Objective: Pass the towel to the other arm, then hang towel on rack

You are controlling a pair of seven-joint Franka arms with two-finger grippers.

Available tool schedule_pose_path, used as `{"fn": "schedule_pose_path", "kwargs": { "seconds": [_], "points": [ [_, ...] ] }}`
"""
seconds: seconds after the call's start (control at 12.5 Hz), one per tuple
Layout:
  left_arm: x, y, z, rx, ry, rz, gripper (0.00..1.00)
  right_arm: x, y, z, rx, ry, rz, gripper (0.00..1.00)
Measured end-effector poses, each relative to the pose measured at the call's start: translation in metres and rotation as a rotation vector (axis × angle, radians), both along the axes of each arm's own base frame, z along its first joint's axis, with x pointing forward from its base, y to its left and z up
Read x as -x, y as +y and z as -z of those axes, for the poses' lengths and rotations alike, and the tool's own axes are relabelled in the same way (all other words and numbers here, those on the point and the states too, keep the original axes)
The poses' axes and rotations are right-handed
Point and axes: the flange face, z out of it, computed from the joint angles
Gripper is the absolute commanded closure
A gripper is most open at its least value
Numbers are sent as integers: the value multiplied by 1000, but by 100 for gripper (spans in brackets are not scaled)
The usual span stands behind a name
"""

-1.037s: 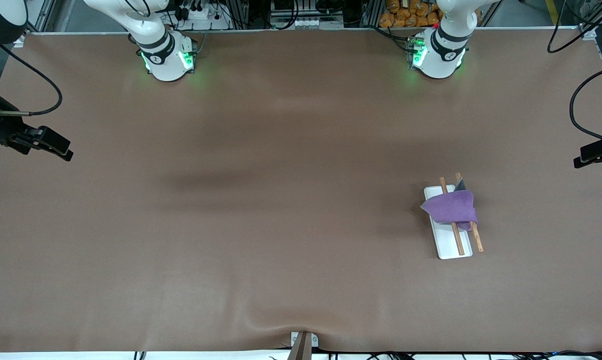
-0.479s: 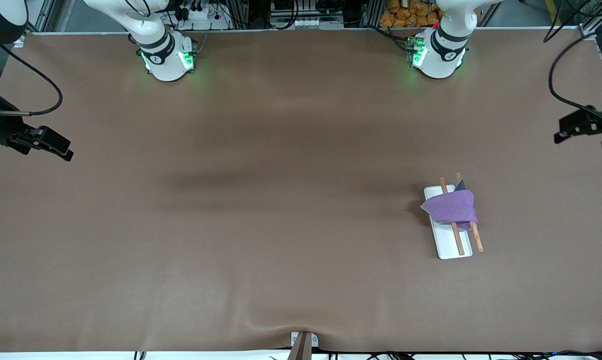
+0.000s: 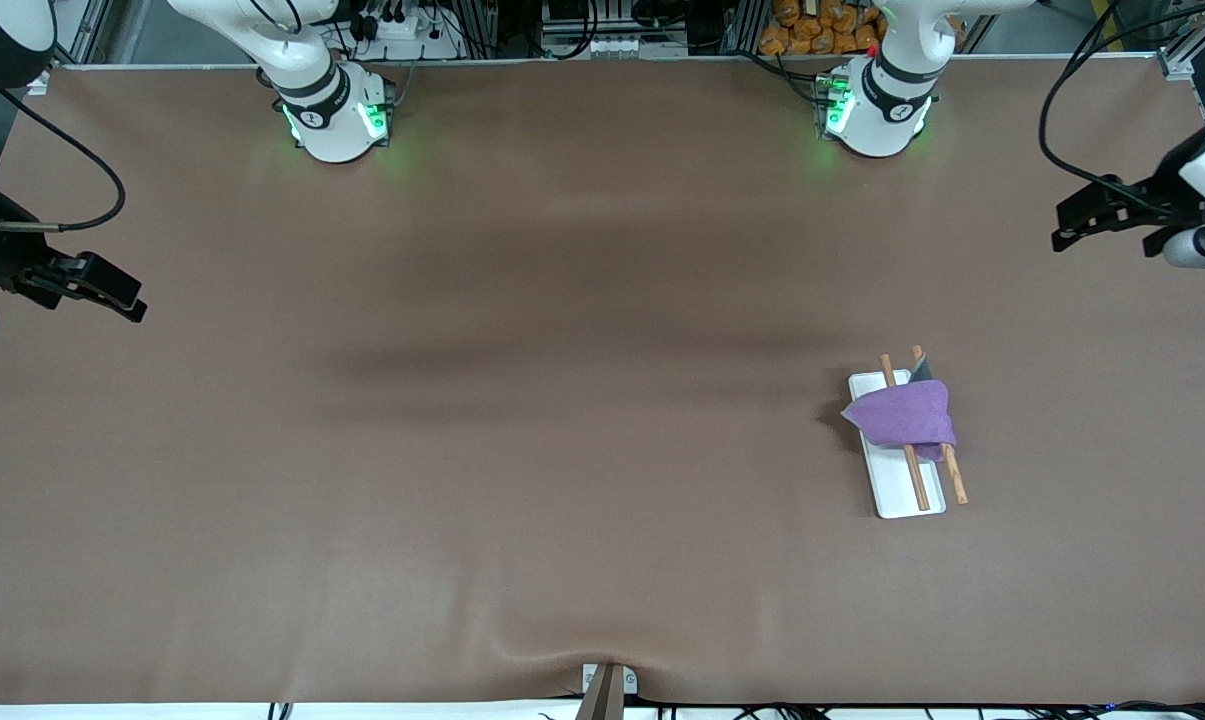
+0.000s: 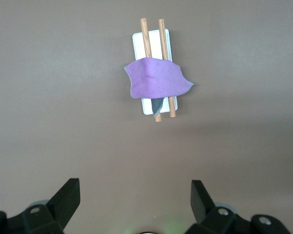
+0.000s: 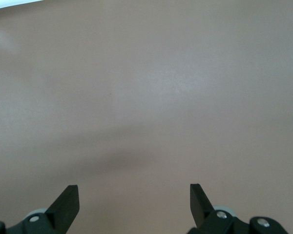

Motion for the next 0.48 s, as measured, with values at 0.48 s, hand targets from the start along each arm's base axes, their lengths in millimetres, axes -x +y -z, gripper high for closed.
{"fn": "schedule_pose_path", "kwargs": {
  "seconds": [0.48],
  "points": [
    [5, -21, 6, -5, 2, -19, 0, 0, 0, 0, 0, 0, -1, 0]
  ]
}}
